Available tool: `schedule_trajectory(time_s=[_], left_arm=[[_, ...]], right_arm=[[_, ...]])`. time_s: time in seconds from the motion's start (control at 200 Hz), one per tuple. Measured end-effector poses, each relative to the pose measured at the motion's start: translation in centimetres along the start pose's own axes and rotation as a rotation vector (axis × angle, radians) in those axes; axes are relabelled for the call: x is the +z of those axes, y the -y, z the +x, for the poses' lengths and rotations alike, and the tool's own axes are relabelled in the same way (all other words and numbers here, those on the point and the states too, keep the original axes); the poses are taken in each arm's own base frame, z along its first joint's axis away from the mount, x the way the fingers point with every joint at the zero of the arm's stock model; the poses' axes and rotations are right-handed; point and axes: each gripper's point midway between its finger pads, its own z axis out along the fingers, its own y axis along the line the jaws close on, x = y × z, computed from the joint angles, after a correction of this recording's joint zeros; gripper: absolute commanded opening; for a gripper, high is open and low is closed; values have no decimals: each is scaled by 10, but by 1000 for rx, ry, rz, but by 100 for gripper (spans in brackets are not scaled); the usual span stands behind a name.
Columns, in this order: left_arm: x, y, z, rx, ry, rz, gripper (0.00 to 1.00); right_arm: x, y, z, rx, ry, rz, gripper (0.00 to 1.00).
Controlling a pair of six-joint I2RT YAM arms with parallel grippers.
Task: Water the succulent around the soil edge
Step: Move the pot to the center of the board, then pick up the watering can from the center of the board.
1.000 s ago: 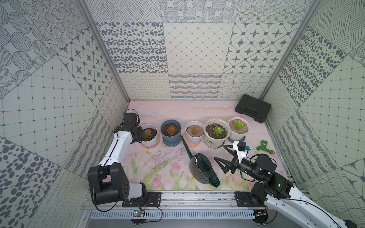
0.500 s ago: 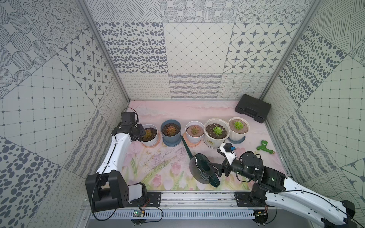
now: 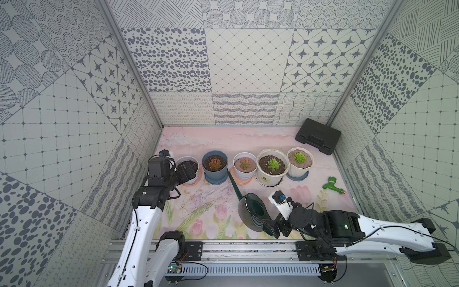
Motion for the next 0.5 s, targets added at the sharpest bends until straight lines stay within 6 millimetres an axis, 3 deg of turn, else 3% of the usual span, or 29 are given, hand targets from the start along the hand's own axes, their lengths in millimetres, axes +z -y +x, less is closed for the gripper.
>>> schedule_trajectory(time_s=[0.15, 0.33, 0.5], left_arm=[[-16, 11, 11, 26, 22, 69, 99], [-19, 16, 26, 34, -1, 121, 99], [-21, 22, 30, 40, -9, 153, 99]], right_arm=[[10, -8, 32, -28, -49, 11, 98], [25, -8, 69, -78, -53, 47, 98], [31, -9, 86, -100, -7, 72, 94]])
